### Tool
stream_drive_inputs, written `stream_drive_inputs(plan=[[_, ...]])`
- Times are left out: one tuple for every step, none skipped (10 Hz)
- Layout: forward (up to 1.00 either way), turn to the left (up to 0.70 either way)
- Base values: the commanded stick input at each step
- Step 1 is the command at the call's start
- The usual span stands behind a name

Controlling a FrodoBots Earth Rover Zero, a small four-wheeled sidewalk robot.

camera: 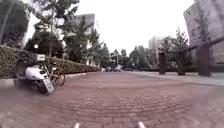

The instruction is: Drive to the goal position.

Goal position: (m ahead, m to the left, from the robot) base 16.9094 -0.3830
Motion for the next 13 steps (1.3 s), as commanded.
stream_drive_inputs(plan=[[0.7,0.0],[0.7,0.0],[0.7,0.0],[0.7,0.0],[0.7,0.0],[0.7,0.0],[0.7,0.0],[0.7,0.0],[0.45,0.0],[0.45,0.0],[0.45,0.0],[0.45,0.0],[0.45,0.0]])
